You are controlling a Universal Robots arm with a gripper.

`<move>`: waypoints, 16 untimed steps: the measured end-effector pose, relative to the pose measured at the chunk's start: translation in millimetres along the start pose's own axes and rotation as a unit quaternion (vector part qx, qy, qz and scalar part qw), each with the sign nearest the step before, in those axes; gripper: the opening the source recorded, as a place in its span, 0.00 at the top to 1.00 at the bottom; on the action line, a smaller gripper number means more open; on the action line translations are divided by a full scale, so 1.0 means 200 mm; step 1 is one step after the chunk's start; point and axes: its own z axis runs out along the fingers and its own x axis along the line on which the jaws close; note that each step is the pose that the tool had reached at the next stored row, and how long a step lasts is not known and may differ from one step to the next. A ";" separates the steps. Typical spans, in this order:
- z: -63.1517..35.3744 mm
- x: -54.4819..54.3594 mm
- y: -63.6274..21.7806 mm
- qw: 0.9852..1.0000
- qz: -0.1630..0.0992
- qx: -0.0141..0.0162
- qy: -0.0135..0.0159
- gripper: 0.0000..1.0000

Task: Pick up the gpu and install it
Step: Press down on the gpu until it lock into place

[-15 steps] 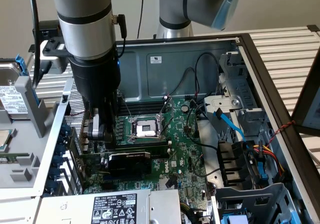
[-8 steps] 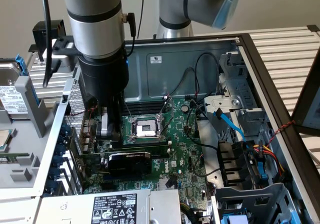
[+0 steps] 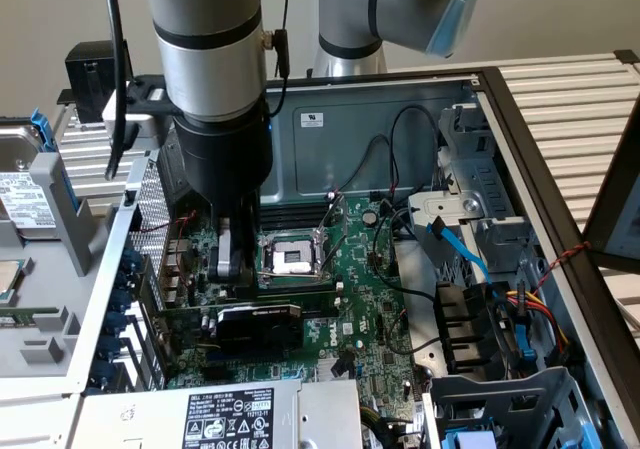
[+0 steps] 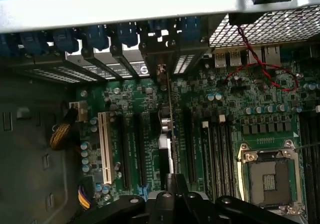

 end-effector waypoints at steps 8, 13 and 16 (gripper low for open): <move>0.033 0.00 -0.018 1.000 0.000 0.000 0.000 0.89; 0.057 0.00 -0.019 1.000 0.000 0.000 0.000 0.89; 0.066 0.00 -0.019 1.000 0.000 0.000 0.000 0.89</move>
